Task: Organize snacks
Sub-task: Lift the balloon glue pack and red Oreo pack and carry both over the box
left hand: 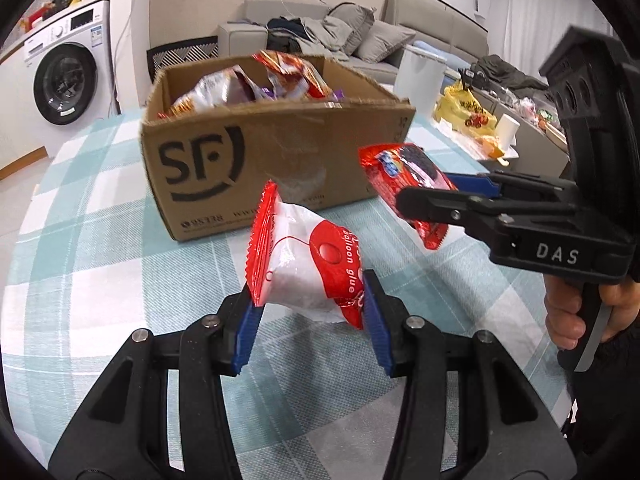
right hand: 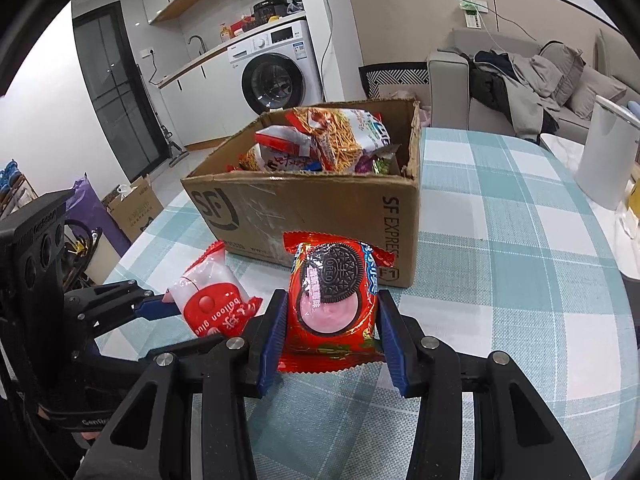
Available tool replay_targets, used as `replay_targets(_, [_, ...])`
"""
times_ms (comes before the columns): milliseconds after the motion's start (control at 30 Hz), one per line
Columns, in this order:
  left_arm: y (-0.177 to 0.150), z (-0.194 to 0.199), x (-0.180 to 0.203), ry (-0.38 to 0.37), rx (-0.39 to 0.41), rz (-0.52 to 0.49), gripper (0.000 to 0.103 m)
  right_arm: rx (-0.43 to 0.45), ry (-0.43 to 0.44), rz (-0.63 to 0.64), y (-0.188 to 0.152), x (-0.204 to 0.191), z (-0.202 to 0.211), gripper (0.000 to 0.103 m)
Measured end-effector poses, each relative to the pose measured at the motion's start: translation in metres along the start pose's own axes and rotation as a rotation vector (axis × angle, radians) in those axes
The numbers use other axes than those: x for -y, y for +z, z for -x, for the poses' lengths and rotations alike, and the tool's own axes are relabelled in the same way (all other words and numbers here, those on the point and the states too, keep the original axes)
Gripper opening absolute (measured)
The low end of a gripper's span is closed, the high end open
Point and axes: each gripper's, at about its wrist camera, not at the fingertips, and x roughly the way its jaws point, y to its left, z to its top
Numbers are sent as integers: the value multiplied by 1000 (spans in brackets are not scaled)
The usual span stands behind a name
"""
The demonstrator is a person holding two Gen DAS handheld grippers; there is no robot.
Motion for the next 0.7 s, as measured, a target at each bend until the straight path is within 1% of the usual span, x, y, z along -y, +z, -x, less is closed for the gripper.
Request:
replay_targets(433, [18,44,-31,61,107,62,44,105,39,16,8,-12,29,44])
replay_targets(567, [22,58,-38,70,134,77,44,134,42,18,11,-15,38,44])
replay_targets(700, [33,62,-37,97,154,75,44,153,40,12,14,-16,42,44])
